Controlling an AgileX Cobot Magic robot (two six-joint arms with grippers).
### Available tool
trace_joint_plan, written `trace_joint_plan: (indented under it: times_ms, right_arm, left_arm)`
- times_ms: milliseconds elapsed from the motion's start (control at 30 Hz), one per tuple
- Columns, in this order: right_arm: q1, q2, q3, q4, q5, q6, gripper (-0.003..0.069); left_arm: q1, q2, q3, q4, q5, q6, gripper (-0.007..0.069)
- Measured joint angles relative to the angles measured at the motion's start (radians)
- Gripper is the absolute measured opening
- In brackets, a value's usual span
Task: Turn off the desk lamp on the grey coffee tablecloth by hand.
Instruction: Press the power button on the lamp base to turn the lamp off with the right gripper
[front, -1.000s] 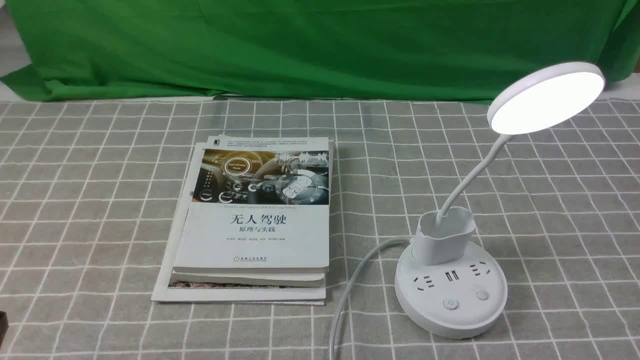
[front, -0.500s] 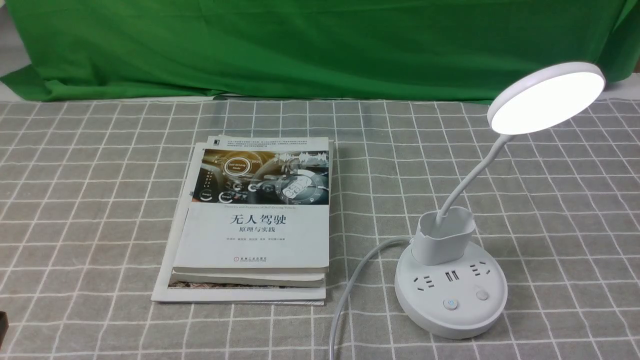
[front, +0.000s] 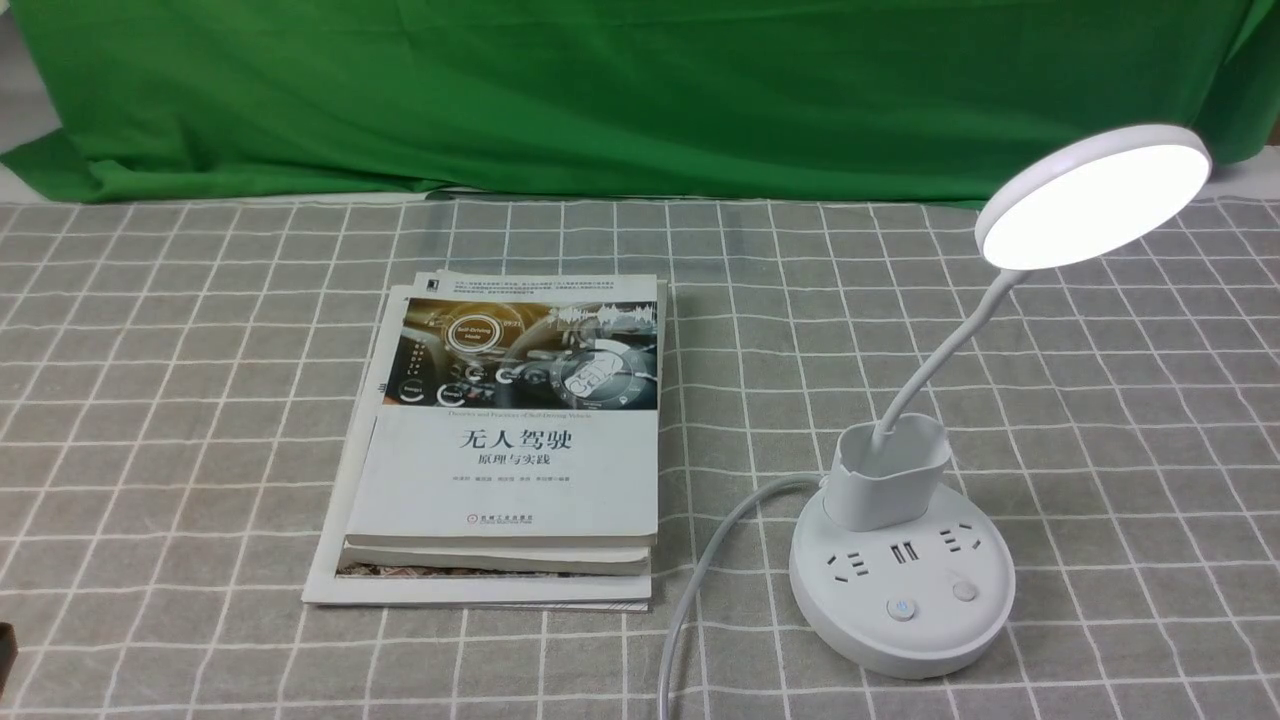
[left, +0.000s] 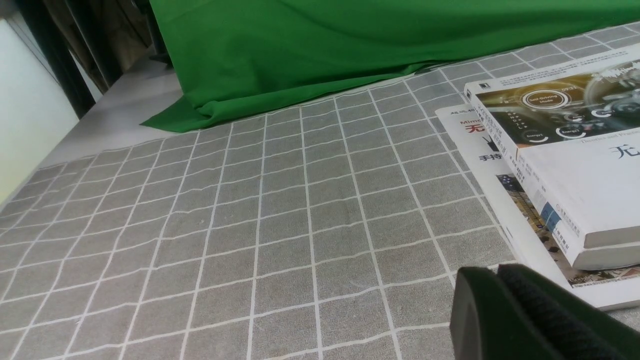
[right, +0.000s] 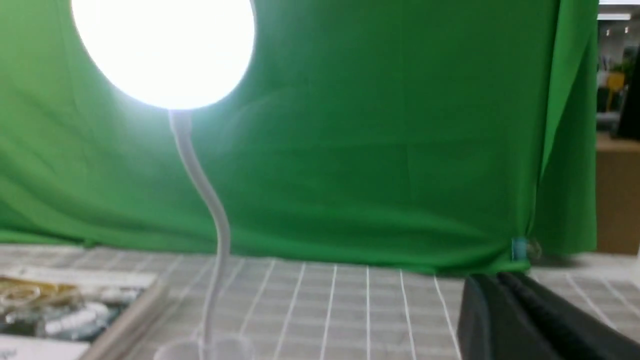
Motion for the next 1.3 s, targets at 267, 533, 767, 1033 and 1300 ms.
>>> trace_joint_plan:
  times_ms: [267, 533, 767, 1033, 1300]
  right_arm:
    - [0.000, 0.008, -0.005, 0.036, -0.206, 0.024, 0.0057]
    - [0.000, 0.171, -0.204, 0.056, -0.083, 0.084, 0.0057]
    - [0.000, 0.445, -0.411, 0.057, 0.190, 0.101, 0.0057]
    - [0.000, 0.716, -0.424, 0.066, 0.216, 0.193, 0.0057]
    - [0.085, 0.985, -0.468, 0.069, 0.340, 0.231, 0.0087]
  left_arm:
    - [0.000, 0.000, 0.000, 0.000, 0.000, 0.000, 0.0020]
    - [0.000, 0.000, 0.000, 0.000, 0.000, 0.000, 0.0020]
    - [0.000, 0.000, 0.000, 0.000, 0.000, 0.000, 0.0020]
    - [0.000, 0.000, 0.000, 0.000, 0.000, 0.000, 0.0020]
    - [0.000, 0.000, 0.000, 0.000, 0.000, 0.000, 0.0020]
